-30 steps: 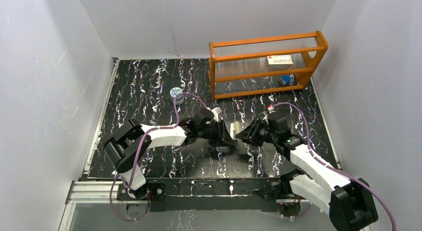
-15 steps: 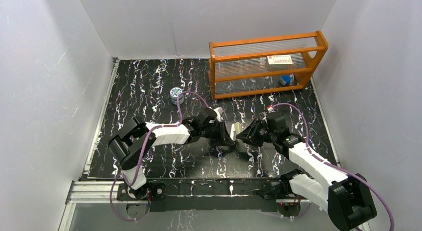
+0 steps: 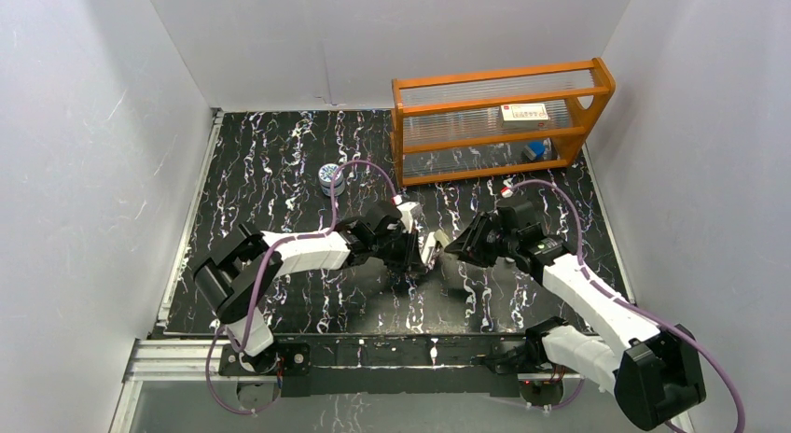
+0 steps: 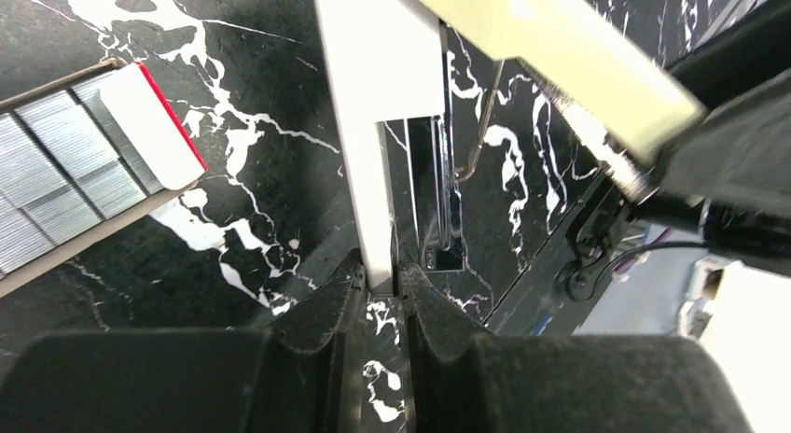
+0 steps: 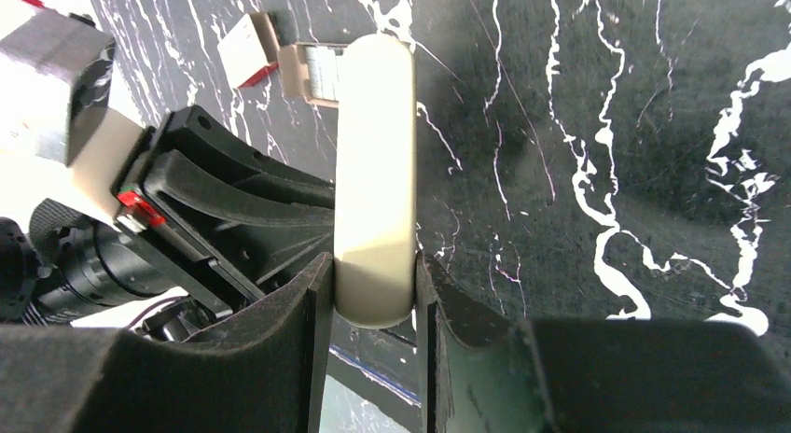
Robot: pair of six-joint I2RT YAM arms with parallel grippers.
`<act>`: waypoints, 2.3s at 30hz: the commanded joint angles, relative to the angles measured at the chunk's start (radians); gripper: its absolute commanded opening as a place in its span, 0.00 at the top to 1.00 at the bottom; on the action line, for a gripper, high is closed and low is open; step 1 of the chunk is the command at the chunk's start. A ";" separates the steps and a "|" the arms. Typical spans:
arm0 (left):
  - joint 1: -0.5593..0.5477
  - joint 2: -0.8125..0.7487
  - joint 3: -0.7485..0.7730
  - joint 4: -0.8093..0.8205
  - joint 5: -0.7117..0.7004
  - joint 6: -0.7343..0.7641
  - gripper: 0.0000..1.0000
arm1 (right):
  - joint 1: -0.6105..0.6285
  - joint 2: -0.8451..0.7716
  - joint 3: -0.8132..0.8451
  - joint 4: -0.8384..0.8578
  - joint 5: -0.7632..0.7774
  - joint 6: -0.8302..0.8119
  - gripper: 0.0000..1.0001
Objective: Load the staples into the stapler
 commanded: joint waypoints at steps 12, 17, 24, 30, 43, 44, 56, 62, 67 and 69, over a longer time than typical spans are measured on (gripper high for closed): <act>-0.012 -0.192 -0.045 -0.085 0.151 0.255 1.00 | -0.031 -0.038 0.170 -0.067 0.182 -0.088 0.68; -0.012 -0.215 -0.056 -0.074 0.229 0.269 1.00 | -0.032 -0.050 0.168 -0.050 0.177 -0.064 0.68; -0.011 -0.243 -0.070 -0.076 0.223 0.297 1.00 | -0.034 -0.044 0.166 -0.053 0.144 -0.042 0.68; -0.012 -0.306 -0.128 -0.023 0.218 0.329 1.00 | -0.035 -0.056 0.105 0.002 0.075 0.031 0.68; -0.011 -0.318 -0.146 -0.044 0.232 0.331 1.00 | -0.034 -0.042 0.042 0.096 0.002 0.037 0.68; -0.011 -0.323 -0.152 -0.044 0.235 0.329 1.00 | -0.035 -0.037 0.040 0.112 -0.024 0.042 0.68; -0.011 -0.274 -0.021 -0.154 0.118 0.174 1.00 | -0.035 0.024 0.033 0.172 -0.113 0.036 0.68; -0.011 -0.206 0.069 -0.180 0.045 0.013 1.00 | -0.034 0.037 -0.018 0.202 -0.151 0.034 0.68; -0.011 -0.159 0.094 -0.220 0.058 -0.014 1.00 | -0.034 0.042 -0.029 0.222 -0.189 0.034 0.68; -0.011 -0.149 0.097 -0.218 0.058 -0.017 1.00 | -0.033 0.048 -0.033 0.237 -0.210 0.034 0.67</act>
